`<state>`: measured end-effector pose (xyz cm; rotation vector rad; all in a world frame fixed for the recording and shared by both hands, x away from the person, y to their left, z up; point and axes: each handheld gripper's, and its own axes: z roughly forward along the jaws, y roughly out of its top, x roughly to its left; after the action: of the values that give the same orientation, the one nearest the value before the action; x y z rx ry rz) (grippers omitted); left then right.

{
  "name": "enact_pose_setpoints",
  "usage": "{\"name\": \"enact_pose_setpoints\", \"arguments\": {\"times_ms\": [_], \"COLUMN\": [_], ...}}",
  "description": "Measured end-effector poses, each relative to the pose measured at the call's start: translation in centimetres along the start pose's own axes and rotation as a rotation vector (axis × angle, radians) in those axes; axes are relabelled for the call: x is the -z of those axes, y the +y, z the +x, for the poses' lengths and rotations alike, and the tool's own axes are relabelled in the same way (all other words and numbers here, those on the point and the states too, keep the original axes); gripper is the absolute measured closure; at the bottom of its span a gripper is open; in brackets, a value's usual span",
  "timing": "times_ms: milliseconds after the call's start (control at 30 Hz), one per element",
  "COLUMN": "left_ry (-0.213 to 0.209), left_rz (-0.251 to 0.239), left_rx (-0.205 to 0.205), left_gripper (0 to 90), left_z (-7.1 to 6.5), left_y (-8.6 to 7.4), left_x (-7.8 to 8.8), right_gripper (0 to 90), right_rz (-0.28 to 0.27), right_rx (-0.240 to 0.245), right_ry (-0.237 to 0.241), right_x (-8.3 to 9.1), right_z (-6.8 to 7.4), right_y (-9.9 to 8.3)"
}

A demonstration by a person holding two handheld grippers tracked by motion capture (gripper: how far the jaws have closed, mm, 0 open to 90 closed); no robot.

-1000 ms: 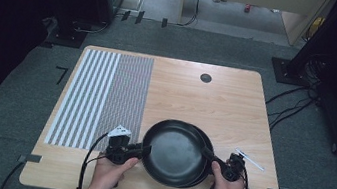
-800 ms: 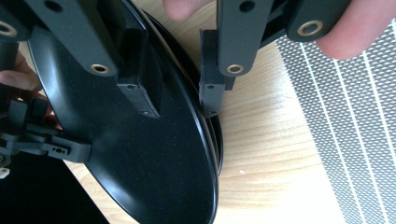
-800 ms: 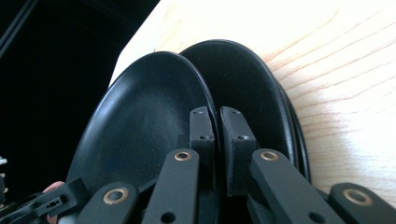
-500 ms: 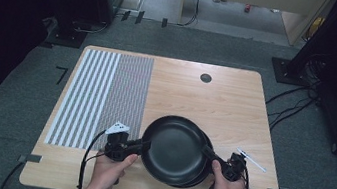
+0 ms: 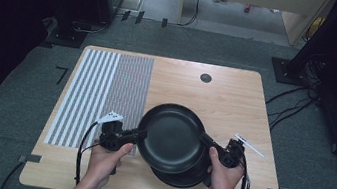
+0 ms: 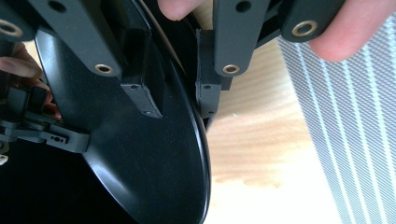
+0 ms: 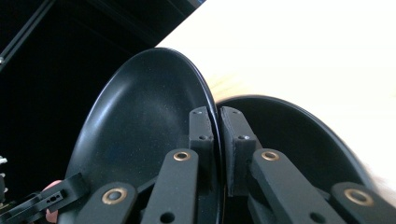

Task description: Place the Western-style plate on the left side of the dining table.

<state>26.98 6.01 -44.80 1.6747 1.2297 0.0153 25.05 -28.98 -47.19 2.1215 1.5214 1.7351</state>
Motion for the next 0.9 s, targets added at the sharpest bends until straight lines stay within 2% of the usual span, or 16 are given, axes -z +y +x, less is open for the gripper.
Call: {"name": "enact_pose_setpoints", "arguments": {"times_ms": [300, 433, 467, 500, 533, 567, 600, 833, 900], "left_ry": [0.037, 0.060, 0.064, 0.070, 0.071, 0.080, 0.080, 0.117, 0.132], "left_rz": [-0.035, -0.052, -0.058, -0.064, -0.067, -0.076, -0.076, -0.110, -0.120], "left_rx": [0.033, 0.047, 0.052, 0.060, 0.067, 0.082, 0.082, 0.130, 0.140], "left_gripper": [73.3, 73.3, 73.3, 73.4, 73.4, 73.4, 73.4, 73.5, 73.5], "left_z": [2.3, 3.6, 3.9, 4.4, 4.6, 5.4, 5.4, 7.9, 8.6], "left_y": [1.6, 2.2, 2.4, 2.5, 2.6, 2.8, 2.8, 3.4, 3.6], "left_x": [2.0, 2.9, 3.2, 3.4, 3.6, 4.0, 4.0, 5.7, 6.1], "right_gripper": [84.8, 84.9, 84.9, 85.0, 85.0, 85.0, 85.0, 85.2, 85.1], "right_rz": [0.029, 0.056, 0.056, 0.066, 0.066, 0.071, 0.071, 0.107, 0.112], "right_rx": [0.033, 0.039, 0.039, 0.049, 0.049, 0.062, 0.062, 0.098, 0.103], "right_ry": [0.022, 0.037, 0.037, 0.041, 0.041, 0.041, 0.041, 0.055, 0.056], "right_x": [-3.3, -5.5, -5.5, -6.4, -6.4, -7.2, -7.2, -10.9, -11.3], "right_z": [2.7, 4.3, 4.3, 5.1, 5.1, 5.7, 5.7, 8.4, 8.7], "right_y": [1.0, 1.2, 1.2, 1.3, 1.3, 1.4, 1.4, 1.4, 1.3]}}
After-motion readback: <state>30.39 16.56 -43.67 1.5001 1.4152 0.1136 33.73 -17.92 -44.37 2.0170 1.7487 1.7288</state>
